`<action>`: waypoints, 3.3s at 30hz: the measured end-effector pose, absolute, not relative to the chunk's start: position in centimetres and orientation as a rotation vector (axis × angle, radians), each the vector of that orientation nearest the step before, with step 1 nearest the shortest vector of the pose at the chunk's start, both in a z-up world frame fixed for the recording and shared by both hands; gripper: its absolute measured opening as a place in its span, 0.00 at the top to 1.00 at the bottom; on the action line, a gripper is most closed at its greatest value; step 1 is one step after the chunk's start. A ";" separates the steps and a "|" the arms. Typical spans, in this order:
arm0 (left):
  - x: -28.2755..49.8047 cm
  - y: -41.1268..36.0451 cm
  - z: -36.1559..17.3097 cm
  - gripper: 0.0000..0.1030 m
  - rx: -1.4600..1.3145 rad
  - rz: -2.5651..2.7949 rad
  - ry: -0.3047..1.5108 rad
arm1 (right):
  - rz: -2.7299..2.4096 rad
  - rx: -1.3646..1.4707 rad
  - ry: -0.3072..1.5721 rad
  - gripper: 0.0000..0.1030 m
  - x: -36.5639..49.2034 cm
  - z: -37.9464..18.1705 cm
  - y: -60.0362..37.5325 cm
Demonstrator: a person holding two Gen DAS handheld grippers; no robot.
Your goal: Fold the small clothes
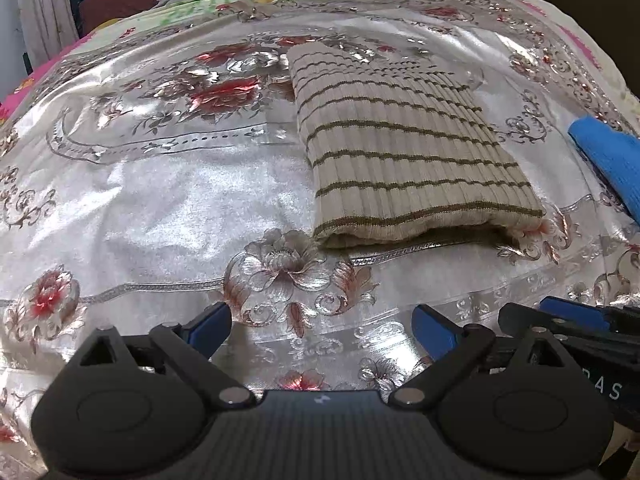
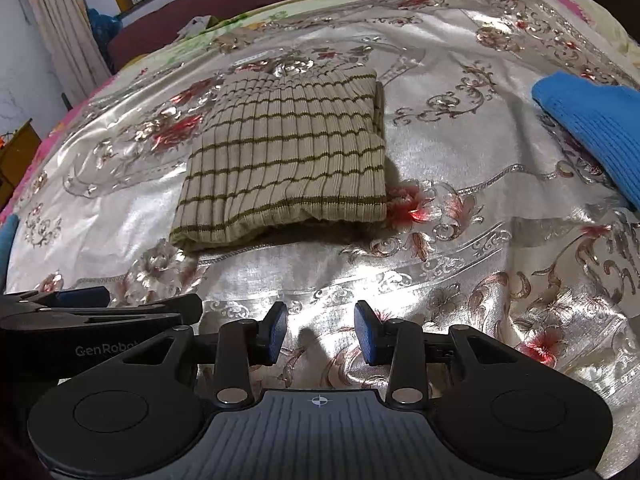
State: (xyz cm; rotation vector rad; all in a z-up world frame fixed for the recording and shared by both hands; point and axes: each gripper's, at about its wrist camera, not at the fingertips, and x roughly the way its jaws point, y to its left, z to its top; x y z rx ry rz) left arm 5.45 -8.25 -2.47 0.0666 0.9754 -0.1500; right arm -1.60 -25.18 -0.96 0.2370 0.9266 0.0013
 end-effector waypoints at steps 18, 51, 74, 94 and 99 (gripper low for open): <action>5.3 -8.5 -2.7 0.02 0.074 -0.141 0.982 | -0.004 0.249 0.930 0.64 -1.7 -1.4 -25.4; 4.7 -8.2 -2.8 0.03 0.076 -0.092 0.951 | -0.060 0.225 0.889 0.39 -2.3 -1.4 -25.1; 4.5 -8.0 -2.8 0.03 0.076 -0.070 0.948 | -0.097 0.192 0.883 0.25 -2.3 -1.6 -24.8; 4.5 -7.9 -2.8 0.03 0.069 -0.067 0.951 | -0.098 0.190 0.883 0.25 -2.3 -1.5 -24.9; 4.4 -7.9 -2.8 0.02 0.069 -0.065 0.950 | -0.098 0.190 0.883 0.25 -2.3 -1.5 -24.9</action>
